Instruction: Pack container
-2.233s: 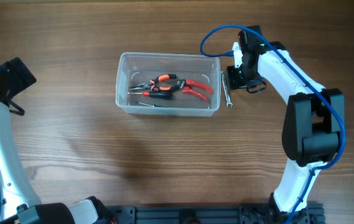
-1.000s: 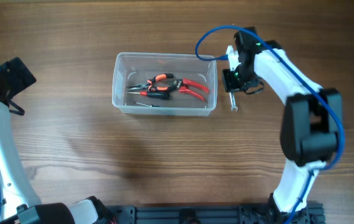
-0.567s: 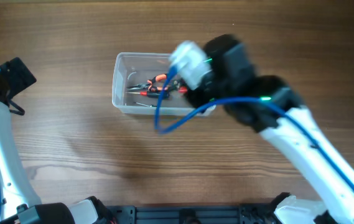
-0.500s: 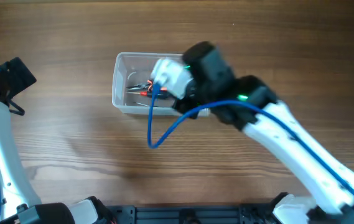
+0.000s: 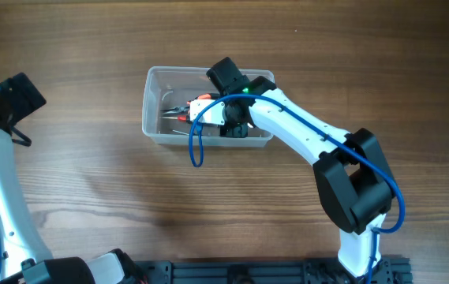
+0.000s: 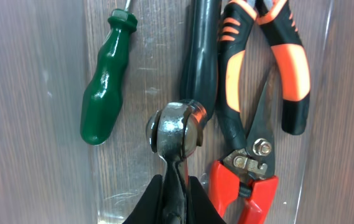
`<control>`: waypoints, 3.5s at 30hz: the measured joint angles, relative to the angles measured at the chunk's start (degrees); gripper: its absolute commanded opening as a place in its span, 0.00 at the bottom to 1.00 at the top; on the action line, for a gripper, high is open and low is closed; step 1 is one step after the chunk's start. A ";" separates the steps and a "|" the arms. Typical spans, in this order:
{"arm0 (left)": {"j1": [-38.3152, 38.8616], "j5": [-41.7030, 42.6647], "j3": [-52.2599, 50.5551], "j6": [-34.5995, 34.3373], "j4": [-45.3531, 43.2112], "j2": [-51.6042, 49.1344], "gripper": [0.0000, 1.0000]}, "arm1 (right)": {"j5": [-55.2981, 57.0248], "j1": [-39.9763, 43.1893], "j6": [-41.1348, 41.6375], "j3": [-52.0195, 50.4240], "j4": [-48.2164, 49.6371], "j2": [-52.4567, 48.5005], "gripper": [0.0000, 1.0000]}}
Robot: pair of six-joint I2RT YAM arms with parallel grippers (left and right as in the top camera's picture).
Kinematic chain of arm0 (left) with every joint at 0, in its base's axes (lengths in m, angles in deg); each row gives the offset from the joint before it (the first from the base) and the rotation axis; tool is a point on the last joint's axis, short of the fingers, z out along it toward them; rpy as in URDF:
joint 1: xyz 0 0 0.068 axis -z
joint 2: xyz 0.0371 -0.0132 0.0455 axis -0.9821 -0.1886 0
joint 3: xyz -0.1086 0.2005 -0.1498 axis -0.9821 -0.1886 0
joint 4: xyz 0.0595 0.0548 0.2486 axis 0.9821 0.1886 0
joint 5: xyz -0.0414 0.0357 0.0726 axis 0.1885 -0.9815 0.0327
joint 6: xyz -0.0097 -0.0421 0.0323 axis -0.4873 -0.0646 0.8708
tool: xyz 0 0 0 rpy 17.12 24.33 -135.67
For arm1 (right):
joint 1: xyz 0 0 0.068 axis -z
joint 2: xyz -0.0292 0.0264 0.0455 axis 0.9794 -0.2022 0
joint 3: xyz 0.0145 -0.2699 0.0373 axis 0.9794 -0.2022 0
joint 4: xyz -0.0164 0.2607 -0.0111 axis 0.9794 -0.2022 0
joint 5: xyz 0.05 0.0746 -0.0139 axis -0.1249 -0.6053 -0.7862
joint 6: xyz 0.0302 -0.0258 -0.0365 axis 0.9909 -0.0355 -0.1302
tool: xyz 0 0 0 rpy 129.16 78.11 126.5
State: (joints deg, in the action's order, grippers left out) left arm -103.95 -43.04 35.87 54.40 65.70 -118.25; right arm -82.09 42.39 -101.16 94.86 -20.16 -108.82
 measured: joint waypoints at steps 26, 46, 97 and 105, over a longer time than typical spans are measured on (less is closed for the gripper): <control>0.00 0.00 0.00 0.00 0.00 0.00 1.00 | 5.27 0.04 54.66 7.41 -1.99 48.92 1.00; 0.00 0.00 0.00 0.00 -0.02 0.00 1.00 | 6.64 28.98 55.69 -37.59 7.34 88.67 1.00; 3.39 -0.02 -1.40 0.00 -0.13 4.39 1.00 | 5.09 30.16 56.72 -77.72 11.26 115.84 1.00; 20.33 1.22 -26.71 -0.07 -25.20 35.06 1.00 | 5.09 30.16 56.72 -77.72 11.30 116.13 1.00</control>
State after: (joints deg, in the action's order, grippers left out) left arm -83.62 -41.82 9.16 54.34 40.50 -83.19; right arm -77.00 72.56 -44.45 17.14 -8.86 7.30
